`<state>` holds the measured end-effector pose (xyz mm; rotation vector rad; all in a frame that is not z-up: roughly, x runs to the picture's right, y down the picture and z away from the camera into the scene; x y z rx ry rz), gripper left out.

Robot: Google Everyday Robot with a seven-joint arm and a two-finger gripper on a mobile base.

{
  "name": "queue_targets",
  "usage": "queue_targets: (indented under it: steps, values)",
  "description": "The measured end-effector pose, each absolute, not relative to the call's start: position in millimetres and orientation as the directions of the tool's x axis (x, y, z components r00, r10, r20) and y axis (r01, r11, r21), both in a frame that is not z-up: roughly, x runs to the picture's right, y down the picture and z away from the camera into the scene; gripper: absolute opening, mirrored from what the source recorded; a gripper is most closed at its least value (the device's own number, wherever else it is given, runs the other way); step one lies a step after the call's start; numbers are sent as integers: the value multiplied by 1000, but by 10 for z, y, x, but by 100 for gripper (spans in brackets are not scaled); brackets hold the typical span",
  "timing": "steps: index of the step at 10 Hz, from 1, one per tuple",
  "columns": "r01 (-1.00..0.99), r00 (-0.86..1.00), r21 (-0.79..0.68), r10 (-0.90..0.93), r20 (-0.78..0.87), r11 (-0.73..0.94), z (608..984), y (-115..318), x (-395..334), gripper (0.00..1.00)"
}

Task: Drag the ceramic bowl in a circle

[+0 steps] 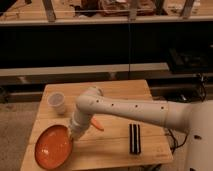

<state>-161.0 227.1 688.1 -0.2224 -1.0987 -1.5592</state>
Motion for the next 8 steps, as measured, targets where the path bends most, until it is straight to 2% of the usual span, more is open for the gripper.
queue_targets:
  steps: [4,8]
  values:
    - [865,-317,493,-656,684,96,6891,2477,-1125,0]
    - [905,-206,393,-639,741,163,7010,2595,-639,0]
